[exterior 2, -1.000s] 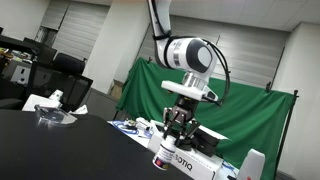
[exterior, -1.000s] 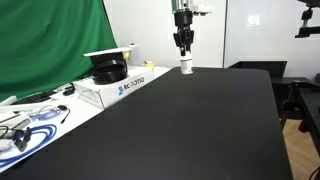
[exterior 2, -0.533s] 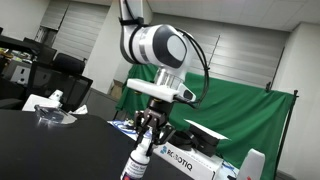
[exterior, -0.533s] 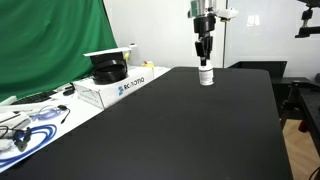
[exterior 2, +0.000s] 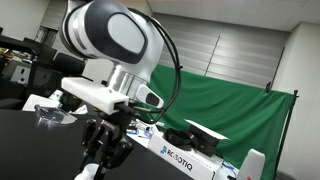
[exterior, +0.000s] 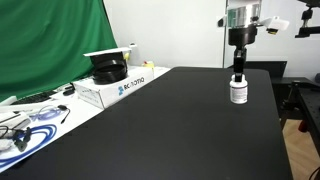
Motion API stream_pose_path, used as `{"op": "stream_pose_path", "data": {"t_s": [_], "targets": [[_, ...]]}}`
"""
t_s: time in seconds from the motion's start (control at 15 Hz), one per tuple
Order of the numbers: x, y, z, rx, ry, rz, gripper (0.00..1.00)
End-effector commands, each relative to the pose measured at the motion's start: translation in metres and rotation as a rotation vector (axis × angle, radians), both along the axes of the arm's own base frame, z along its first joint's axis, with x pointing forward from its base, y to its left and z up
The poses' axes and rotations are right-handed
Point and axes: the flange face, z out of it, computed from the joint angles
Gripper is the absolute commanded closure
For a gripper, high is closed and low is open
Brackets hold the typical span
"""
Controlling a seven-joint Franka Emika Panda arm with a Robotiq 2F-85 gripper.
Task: Pick the bottle and move it to the left of the table
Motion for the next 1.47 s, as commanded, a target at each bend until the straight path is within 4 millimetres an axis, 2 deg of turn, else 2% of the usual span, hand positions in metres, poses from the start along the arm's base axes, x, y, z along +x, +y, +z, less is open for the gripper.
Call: {"op": "stream_pose_path", "data": {"t_s": [0.0, 0.27, 0.33, 0.4, 1.0, 1.07, 1.4], "targets": [[-0.002, -0.004, 0.000, -0.003, -0.021, -0.015, 0.81], [-0.008, -0.028, -0.003, -0.012, -0.001, -0.040, 0.81], [-0.004, -0.017, 0.000, -0.003, -0.014, -0.037, 0.81], [-0.005, -0.020, -0.001, -0.002, -0.011, -0.042, 0.56], [-0.004, -0.017, -0.001, -0.002, -0.010, -0.034, 0.56], [-0.004, -0.017, -0.001, -0.002, -0.010, -0.034, 0.81], [0.000, -0.025, -0.007, 0.008, -0.075, -0.037, 0.81]]}}
